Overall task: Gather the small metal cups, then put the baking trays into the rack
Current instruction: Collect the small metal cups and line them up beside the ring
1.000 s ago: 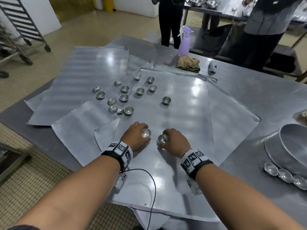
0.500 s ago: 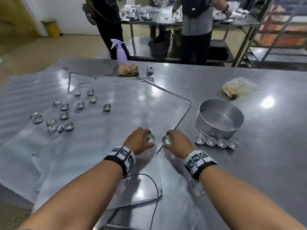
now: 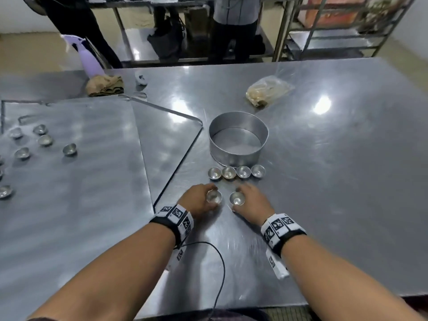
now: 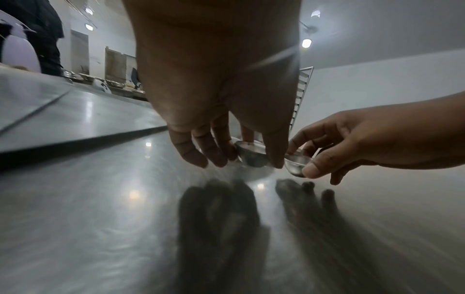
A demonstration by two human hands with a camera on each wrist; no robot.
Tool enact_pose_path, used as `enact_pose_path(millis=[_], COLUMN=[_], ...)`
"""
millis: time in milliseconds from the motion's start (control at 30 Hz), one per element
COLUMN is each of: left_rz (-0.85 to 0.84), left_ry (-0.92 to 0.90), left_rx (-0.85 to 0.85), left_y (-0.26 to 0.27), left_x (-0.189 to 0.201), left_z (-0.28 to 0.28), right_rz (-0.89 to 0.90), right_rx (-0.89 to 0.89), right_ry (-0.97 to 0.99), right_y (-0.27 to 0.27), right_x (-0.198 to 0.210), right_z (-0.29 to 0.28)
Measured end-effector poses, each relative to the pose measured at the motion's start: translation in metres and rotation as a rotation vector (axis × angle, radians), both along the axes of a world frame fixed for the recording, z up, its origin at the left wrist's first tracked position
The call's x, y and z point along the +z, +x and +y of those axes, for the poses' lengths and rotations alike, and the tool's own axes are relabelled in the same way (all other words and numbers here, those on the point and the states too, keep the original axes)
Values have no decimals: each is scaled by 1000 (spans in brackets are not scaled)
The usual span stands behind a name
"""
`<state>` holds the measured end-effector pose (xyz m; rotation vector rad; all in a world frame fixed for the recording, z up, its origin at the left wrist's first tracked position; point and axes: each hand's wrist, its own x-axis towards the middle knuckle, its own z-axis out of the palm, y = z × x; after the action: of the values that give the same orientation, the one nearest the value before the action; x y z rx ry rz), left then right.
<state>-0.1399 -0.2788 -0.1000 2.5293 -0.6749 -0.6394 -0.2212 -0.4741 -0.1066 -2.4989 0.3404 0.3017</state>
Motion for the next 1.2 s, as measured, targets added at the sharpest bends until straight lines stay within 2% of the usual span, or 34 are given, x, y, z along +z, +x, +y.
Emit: enact_pose_path(millis=[433,867,1200], left_rz=[36,-15,-54], left_ry=[-108,-168,-244], left_rx=[39,92,84], left_y=[-17,-9,-9], left_x=[-10,-2,4], left_z=[-64,-86,-94], right_rz=[-8,-83,-109], right_rx=[-120,-250,-262], right_ry=[18,-1,26], right_y=[-17,-2,2], right_x=[-11,-19,-20], right_z=[-52,-72,-80])
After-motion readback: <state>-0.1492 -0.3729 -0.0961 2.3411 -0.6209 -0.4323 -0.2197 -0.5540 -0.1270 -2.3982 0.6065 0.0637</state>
